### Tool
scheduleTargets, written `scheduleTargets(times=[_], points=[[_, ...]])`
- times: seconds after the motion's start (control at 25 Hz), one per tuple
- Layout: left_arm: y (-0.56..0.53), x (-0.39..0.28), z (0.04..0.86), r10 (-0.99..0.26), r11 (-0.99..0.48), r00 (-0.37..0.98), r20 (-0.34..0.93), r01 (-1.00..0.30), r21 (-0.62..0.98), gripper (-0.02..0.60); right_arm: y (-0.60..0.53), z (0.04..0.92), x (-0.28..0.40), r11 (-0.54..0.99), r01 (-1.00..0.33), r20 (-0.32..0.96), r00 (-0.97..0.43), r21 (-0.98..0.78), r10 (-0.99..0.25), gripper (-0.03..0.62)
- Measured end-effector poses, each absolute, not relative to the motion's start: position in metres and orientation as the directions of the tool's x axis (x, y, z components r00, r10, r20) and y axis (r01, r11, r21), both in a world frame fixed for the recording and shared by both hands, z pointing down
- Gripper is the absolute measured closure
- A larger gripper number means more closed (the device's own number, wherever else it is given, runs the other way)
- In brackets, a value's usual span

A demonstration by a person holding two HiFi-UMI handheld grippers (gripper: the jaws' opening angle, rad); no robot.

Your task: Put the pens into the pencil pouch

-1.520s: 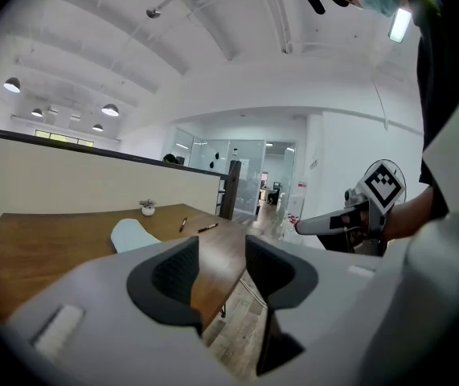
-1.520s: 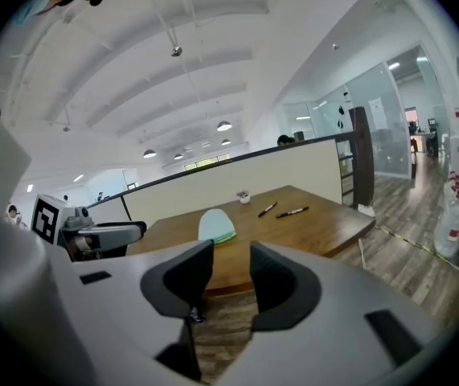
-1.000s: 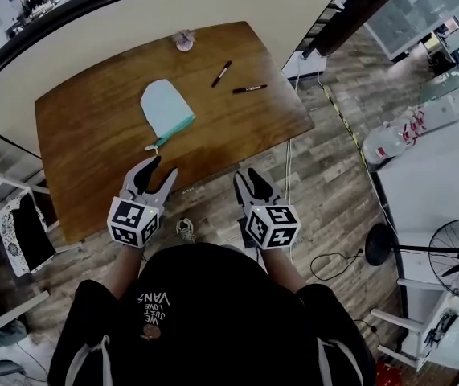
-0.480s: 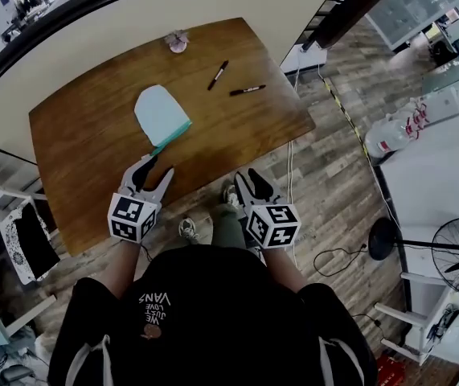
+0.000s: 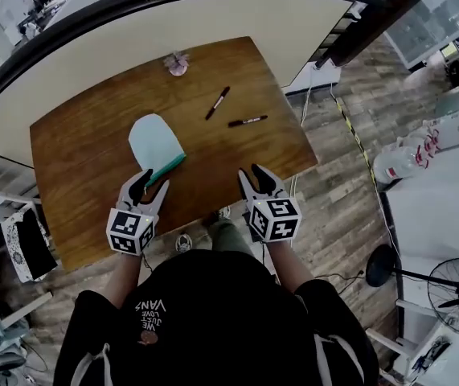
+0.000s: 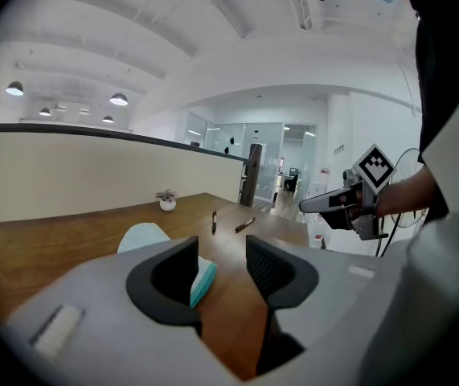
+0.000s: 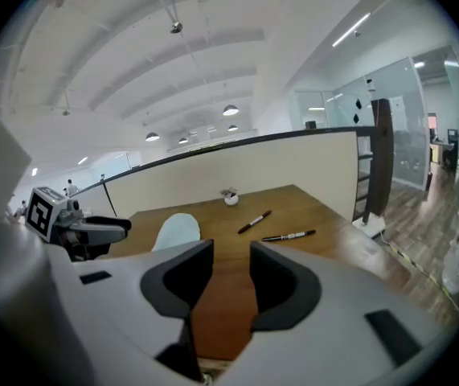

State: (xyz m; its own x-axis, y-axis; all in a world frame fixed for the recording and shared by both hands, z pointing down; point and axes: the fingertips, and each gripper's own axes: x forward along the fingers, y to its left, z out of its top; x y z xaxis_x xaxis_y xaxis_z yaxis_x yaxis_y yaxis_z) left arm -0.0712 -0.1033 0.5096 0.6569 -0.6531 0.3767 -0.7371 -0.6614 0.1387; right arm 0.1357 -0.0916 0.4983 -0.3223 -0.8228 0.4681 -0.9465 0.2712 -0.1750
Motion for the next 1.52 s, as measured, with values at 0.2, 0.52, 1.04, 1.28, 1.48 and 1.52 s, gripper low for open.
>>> scheduleTargets(times=[0.2, 0.52, 1.04, 1.28, 1.48, 1.52], points=[[-0.123, -0.059, 0.512, -0.689, -0.605, 0.612, 0.388, -0.781, 0.157, 0.411, -0.138, 0.515, 0.161, 0.349, -0.928, 0.513, -0.363, -0.128, -0.778, 0.487], [-0.155, -0.033, 0.522, -0.721, -0.546, 0.563, 0.404, -0.821, 0.170, 0.411, -0.199, 0.542, 0.194, 0.508, -0.860, 0.595, -0.426, -0.033, -0.682, 0.487], [-0.173, -0.024, 0.534, -0.794, -0.394, 0.441, 0.418, -0.898, 0.197, 0.411, -0.263, 0.608, 0.229, 0.837, -0.543, 0.816, -0.451, 0.072, -0.362, 0.487], [-0.171, -0.032, 0.541, -0.809, -0.331, 0.389, 0.440, -0.921, 0.205, 0.411, -0.265, 0.631, 0.225, 0.960, -0.278, 0.893, -0.425, 0.027, -0.148, 0.487], [-0.172, -0.035, 0.542, -0.812, -0.314, 0.374, 0.448, -0.927, 0.204, 0.411, -0.263, 0.641, 0.225, 0.975, -0.218, 0.913, -0.404, -0.037, -0.056, 0.487], [-0.172, -0.036, 0.542, -0.812, -0.313, 0.373, 0.449, -0.928, 0.203, 0.411, -0.260, 0.642, 0.226, 0.977, -0.207, 0.918, -0.395, -0.045, -0.042, 0.487]])
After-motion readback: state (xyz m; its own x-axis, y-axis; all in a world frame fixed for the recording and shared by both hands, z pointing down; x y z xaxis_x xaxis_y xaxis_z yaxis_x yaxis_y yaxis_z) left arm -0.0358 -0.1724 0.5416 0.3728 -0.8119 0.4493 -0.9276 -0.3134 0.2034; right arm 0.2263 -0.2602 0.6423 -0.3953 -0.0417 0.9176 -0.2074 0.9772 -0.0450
